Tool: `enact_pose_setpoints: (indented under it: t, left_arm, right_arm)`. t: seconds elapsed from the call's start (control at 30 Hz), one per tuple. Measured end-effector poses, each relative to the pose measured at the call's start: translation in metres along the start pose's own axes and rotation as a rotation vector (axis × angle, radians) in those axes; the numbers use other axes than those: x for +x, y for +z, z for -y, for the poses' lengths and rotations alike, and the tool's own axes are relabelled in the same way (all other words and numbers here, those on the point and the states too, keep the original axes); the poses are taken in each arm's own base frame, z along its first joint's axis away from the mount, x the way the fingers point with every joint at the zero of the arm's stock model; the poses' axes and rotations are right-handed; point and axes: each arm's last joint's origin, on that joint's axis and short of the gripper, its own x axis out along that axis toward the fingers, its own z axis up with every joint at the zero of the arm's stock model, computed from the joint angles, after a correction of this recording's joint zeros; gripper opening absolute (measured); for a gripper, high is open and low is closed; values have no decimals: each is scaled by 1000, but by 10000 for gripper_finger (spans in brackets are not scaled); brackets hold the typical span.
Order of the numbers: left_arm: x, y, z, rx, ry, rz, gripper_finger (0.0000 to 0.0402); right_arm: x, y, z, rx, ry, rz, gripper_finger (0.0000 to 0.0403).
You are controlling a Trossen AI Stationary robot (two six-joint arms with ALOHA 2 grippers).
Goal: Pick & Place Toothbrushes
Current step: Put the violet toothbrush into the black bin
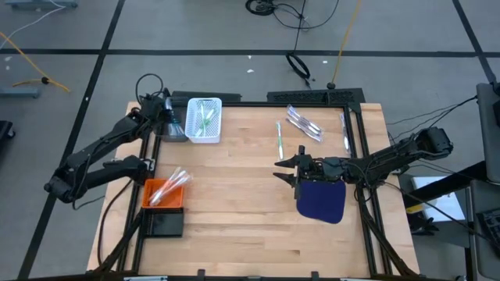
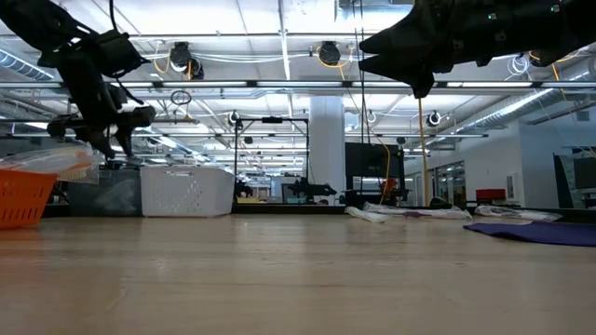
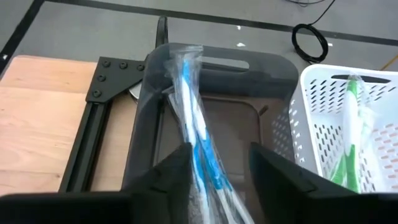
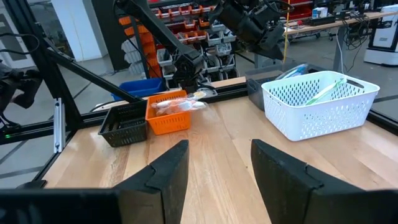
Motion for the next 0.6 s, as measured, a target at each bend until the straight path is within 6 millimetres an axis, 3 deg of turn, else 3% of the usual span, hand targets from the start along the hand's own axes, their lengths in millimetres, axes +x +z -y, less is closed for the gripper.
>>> enact_pose_setpoints:
  t: [0.27, 0.6]
  left_arm:
    - [-1, 2, 3, 1, -72, -1, 215]
    - [-26, 4, 12, 34, -256, 97, 213]
  right_arm:
    - [0, -1, 2, -5, -8, -7, 164]
    - [4, -7, 21, 3, -101, -87, 164]
